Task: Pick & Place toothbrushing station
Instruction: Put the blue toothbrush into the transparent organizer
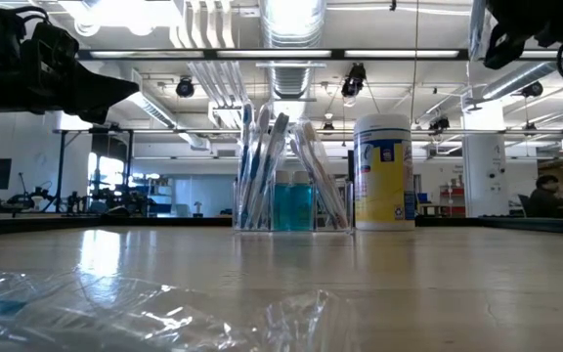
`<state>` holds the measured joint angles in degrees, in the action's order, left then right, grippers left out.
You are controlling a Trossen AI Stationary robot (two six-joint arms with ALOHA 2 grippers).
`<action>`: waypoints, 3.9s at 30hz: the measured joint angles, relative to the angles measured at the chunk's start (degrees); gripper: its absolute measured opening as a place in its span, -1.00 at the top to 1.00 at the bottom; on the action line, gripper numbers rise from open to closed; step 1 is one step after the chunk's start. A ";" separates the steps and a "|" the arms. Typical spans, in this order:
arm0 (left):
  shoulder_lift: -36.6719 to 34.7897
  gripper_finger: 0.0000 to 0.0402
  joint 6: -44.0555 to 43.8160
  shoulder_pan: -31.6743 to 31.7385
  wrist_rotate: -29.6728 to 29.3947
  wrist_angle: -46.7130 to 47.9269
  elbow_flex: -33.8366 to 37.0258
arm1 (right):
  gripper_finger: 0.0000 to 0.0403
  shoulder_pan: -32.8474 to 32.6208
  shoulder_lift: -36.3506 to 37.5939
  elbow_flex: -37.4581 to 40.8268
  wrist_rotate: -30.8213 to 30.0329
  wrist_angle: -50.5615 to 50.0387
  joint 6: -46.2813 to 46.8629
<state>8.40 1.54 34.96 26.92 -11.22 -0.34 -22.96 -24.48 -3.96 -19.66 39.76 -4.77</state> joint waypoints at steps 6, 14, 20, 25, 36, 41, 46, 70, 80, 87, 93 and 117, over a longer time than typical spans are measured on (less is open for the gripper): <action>-0.02 0.87 0.04 -0.02 0.00 0.14 0.00 | 0.92 0.00 0.83 3.49 -0.02 4.40 -4.17; 0.00 0.87 0.24 -0.02 0.00 0.21 0.00 | 0.92 0.00 0.31 3.47 -1.35 2.66 -8.50; -0.02 0.87 0.24 -0.02 -0.05 0.17 0.00 | 0.92 0.02 0.91 3.47 -4.42 3.89 -8.72; -0.02 0.87 0.24 -0.02 -1.31 0.17 0.00 | 0.92 0.00 1.12 3.45 -4.42 3.85 -9.43; -0.02 0.87 -0.02 -0.02 -1.33 0.17 0.00 | 0.92 0.02 1.10 3.45 -4.52 2.31 -9.25; -0.02 0.87 -0.04 -0.01 -1.32 0.17 0.00 | 0.92 0.02 1.01 3.45 -4.52 2.09 -8.89; -0.02 0.87 -0.04 0.00 -1.33 0.17 0.00 | 0.92 0.01 1.01 3.42 -4.53 -0.09 -8.73; -0.02 0.87 -0.04 -0.02 -1.51 0.98 0.00 | 0.92 0.01 1.01 3.42 -4.55 -2.33 -6.76; -0.02 0.87 -0.04 -0.02 -1.51 1.13 0.00 | 0.92 0.02 1.01 3.42 -4.63 -2.33 -7.25; -0.02 0.87 -1.17 -0.01 -1.53 1.24 0.00 | 0.92 0.02 -0.34 3.38 -7.04 -2.44 -7.69; -0.02 0.87 -1.58 -0.01 -1.53 1.26 0.00 | 0.92 0.02 -0.89 3.38 -7.67 -2.24 -7.90; 1.24 0.87 -9.69 -4.99 -0.42 -6.51 -6.88 | 0.92 1.80 -32.57 -13.13 -7.54 13.94 -12.14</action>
<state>9.65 -8.15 29.97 26.50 -17.73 -7.22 -21.16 -57.05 -17.09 -27.20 53.70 -16.91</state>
